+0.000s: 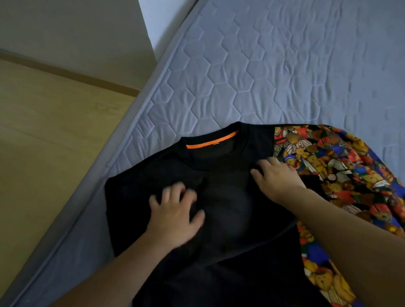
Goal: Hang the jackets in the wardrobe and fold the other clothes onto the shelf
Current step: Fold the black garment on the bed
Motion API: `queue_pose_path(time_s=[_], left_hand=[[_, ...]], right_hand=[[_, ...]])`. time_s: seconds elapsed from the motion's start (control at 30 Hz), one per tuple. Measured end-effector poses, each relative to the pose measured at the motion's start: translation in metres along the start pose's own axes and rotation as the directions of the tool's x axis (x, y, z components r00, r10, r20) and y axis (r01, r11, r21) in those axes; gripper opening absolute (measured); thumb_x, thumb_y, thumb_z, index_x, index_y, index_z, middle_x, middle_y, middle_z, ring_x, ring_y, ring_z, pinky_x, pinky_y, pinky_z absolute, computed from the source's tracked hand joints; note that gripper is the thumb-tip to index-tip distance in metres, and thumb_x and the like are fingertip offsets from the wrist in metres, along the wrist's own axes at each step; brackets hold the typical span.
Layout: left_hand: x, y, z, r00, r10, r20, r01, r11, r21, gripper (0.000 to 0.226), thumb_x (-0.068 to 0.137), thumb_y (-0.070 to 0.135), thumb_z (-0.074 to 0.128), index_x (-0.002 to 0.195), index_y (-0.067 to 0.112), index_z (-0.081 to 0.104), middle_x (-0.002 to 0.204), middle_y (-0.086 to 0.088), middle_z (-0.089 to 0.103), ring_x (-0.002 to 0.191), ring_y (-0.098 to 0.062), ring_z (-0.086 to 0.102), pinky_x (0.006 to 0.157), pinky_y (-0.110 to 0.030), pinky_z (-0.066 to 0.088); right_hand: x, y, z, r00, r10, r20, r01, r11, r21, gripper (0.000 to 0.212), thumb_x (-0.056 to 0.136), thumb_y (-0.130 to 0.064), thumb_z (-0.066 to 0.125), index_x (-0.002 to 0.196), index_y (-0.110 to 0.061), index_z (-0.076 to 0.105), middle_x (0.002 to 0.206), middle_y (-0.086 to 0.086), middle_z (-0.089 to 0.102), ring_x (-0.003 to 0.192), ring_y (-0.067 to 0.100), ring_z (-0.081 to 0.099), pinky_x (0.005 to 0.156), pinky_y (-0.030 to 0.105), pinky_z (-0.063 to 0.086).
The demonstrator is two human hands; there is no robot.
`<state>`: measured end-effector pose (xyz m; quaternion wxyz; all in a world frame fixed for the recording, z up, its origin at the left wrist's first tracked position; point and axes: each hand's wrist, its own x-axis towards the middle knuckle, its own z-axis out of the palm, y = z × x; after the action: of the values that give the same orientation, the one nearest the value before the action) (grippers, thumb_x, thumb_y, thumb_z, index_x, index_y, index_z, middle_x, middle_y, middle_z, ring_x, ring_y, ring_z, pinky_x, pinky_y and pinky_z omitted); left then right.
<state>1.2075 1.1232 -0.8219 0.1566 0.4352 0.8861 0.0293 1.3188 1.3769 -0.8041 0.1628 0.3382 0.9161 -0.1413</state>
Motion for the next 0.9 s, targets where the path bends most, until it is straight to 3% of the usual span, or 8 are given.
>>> queue_pose_path(time_s=[0.07, 0.1, 0.2, 0.3, 0.43, 0.6, 0.73, 0.9], left_hand=[[0.036, 0.003, -0.012, 0.93, -0.108, -0.351, 0.077, 0.992, -0.102, 0.041, 0.078, 0.046, 0.05, 0.109, 0.02, 0.051, 0.122, -0.006, 0.046, 0.111, -0.032, 0.049, 0.09, -0.05, 0.04], [0.056, -0.001, -0.02, 0.906, -0.175, -0.384, 0.117, 0.978, -0.17, 0.046, 0.077, 0.04, 0.056, 0.117, 0.017, 0.05, 0.126, -0.009, 0.047, 0.117, -0.033, 0.047, 0.097, -0.052, 0.037], [0.103, -0.019, -0.014, 0.933, -0.314, -0.179, 0.258, 0.925, -0.278, 0.08, 0.083, 0.037, 0.063, 0.148, 0.014, 0.023, 0.149, -0.01, 0.033, 0.14, -0.031, 0.026, 0.117, -0.052, 0.008], [0.101, -0.026, 0.021, 0.929, -0.242, -0.281, 0.178, 0.955, -0.236, 0.064, 0.087, 0.036, 0.062, 0.141, 0.011, 0.038, 0.132, -0.012, 0.047, 0.128, -0.033, 0.038, 0.116, -0.05, 0.02], [0.101, -0.024, 0.045, 0.835, -0.132, -0.534, 0.089, 0.99, -0.105, 0.033, 0.085, 0.03, 0.062, 0.111, 0.011, 0.055, 0.104, -0.01, 0.054, 0.106, -0.033, 0.05, 0.104, -0.05, 0.033], [0.079, -0.008, 0.016, 0.787, 0.021, -0.616, -0.027, 1.0, 0.0, 0.033, 0.069, 0.02, 0.075, 0.094, 0.015, 0.053, 0.092, -0.007, 0.052, 0.086, -0.031, 0.051, 0.088, -0.043, 0.031], [0.044, 0.008, 0.002, 0.857, 0.265, -0.441, -0.287, 0.958, 0.017, 0.032, 0.08, 0.034, 0.059, 0.107, 0.018, 0.05, 0.094, 0.001, 0.05, 0.083, -0.021, 0.05, 0.075, -0.035, 0.039], [0.025, 0.009, -0.013, 0.948, 0.077, -0.307, -0.047, 0.993, 0.104, 0.034, 0.078, 0.032, 0.058, 0.108, 0.016, 0.058, 0.104, -0.003, 0.052, 0.093, -0.022, 0.051, 0.082, -0.036, 0.043]], right_hand=[[0.017, -0.001, -0.003, 0.997, 0.028, -0.077, -0.022, 0.997, 0.078, 0.037, 0.098, -0.039, 0.038, 0.12, -0.015, 0.056, 0.12, 0.01, 0.053, 0.112, 0.033, 0.051, 0.088, 0.041, 0.041], [0.028, 0.0, -0.004, 0.99, 0.012, -0.138, -0.004, 0.998, 0.055, 0.033, 0.096, -0.031, 0.043, 0.122, -0.014, 0.054, 0.121, 0.011, 0.052, 0.112, 0.034, 0.05, 0.087, 0.041, 0.041], [0.065, 0.003, -0.014, 0.972, -0.083, -0.218, 0.077, 0.996, -0.036, 0.066, 0.088, -0.021, 0.053, 0.148, -0.017, 0.025, 0.147, 0.01, 0.033, 0.133, 0.034, 0.032, 0.108, 0.047, 0.03], [0.105, -0.001, -0.026, 0.985, -0.151, -0.079, 0.131, 0.966, -0.222, 0.092, 0.083, -0.029, 0.061, 0.152, -0.022, 0.001, 0.155, 0.005, 0.021, 0.144, 0.029, 0.015, 0.117, 0.048, 0.007], [0.123, -0.009, -0.031, 0.927, -0.327, -0.182, 0.221, 0.872, -0.437, 0.047, 0.082, -0.024, 0.059, 0.127, -0.022, 0.049, 0.12, 0.005, 0.052, 0.116, 0.03, 0.041, 0.1, 0.04, 0.028], [0.075, 0.009, -0.009, 0.936, -0.233, -0.262, 0.154, 0.944, -0.291, 0.032, 0.086, -0.014, 0.054, 0.118, -0.017, 0.058, 0.109, 0.009, 0.053, 0.102, 0.032, 0.054, 0.076, 0.038, 0.043], [0.057, 0.015, -0.008, 0.971, -0.199, -0.132, 0.142, 0.926, -0.35, 0.031, 0.089, -0.013, 0.052, 0.119, -0.014, 0.048, 0.111, 0.012, 0.052, 0.095, 0.034, 0.059, 0.066, 0.036, 0.045], [0.044, -0.003, -0.008, 0.996, -0.084, -0.028, 0.063, 0.898, -0.436, 0.053, 0.091, -0.025, 0.051, 0.138, -0.014, 0.029, 0.128, 0.017, 0.047, 0.11, 0.035, 0.056, 0.075, 0.04, 0.045]])
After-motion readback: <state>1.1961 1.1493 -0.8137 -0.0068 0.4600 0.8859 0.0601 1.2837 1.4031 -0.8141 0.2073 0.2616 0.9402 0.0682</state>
